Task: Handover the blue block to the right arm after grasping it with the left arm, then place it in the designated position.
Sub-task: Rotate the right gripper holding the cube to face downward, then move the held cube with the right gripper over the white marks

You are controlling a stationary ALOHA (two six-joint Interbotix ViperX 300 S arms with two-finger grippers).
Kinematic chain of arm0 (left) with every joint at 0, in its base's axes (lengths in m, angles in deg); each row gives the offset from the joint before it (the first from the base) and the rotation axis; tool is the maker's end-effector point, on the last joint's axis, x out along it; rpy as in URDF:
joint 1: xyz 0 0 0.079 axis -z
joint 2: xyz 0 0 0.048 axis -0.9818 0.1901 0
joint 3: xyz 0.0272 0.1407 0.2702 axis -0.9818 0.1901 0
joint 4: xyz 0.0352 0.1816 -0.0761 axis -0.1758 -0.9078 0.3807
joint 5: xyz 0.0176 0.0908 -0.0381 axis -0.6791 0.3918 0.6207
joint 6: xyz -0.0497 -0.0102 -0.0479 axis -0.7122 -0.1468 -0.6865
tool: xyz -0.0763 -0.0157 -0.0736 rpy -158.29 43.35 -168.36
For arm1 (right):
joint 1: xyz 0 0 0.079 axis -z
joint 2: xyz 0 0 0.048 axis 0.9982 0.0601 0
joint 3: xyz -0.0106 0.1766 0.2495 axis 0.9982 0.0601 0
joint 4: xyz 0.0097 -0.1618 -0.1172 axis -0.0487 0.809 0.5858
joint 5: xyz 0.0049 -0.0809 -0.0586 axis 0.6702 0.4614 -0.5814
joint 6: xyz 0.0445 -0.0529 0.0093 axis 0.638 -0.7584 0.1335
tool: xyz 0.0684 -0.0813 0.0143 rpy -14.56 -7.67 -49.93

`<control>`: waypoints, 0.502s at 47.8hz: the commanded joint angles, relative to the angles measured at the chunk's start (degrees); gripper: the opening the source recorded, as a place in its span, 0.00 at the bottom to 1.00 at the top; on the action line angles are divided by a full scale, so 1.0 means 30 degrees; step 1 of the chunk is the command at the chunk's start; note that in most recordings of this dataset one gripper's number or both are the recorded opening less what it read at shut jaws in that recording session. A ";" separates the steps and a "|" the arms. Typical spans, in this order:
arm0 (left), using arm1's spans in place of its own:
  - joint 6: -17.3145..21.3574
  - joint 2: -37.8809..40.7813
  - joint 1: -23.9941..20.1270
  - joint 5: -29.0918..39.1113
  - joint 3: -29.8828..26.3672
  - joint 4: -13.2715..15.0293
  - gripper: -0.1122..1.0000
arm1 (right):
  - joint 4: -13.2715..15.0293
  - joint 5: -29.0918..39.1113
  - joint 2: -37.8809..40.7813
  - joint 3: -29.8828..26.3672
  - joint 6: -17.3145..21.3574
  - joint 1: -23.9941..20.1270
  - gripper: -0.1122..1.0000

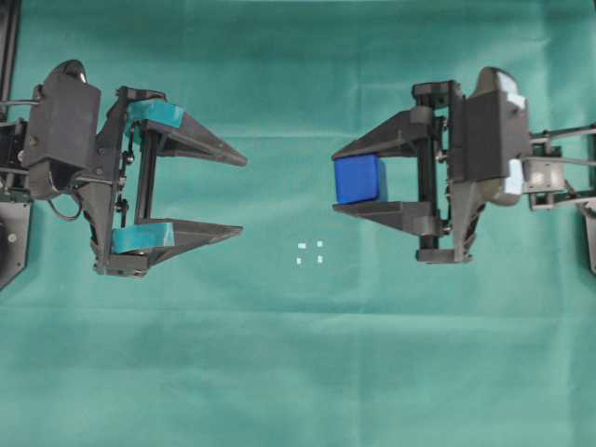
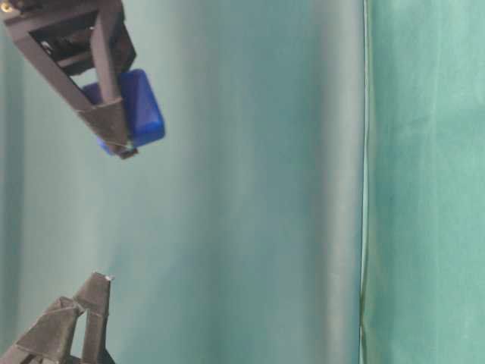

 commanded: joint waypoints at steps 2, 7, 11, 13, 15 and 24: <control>0.0000 -0.0088 0.0059 -0.0088 -0.0352 0.0029 0.98 | -0.0088 0.0146 0.0352 -0.0586 0.0059 -0.0059 0.59; 0.0029 -0.0117 0.0059 -0.0088 -0.0352 0.0059 0.98 | -0.0176 0.0469 0.0908 -0.0586 0.0088 -0.0029 0.59; 0.0029 -0.0088 0.0029 -0.0088 -0.0352 0.0029 0.98 | -0.0176 0.0938 0.1172 -0.0615 0.0117 -0.0088 0.59; 0.0029 -0.0088 0.0059 -0.0088 -0.0352 0.0029 0.98 | -0.0176 0.1201 0.1201 -0.0674 0.0117 -0.0117 0.59; 0.0029 -0.0088 0.0059 -0.0088 -0.0352 0.0059 0.98 | -0.0176 0.1406 0.1172 -0.0674 0.0117 -0.0205 0.59; 0.0029 -0.0088 0.0059 -0.0088 -0.0352 0.0029 0.98 | -0.0176 0.1758 0.1143 -0.0674 0.0146 -0.0352 0.59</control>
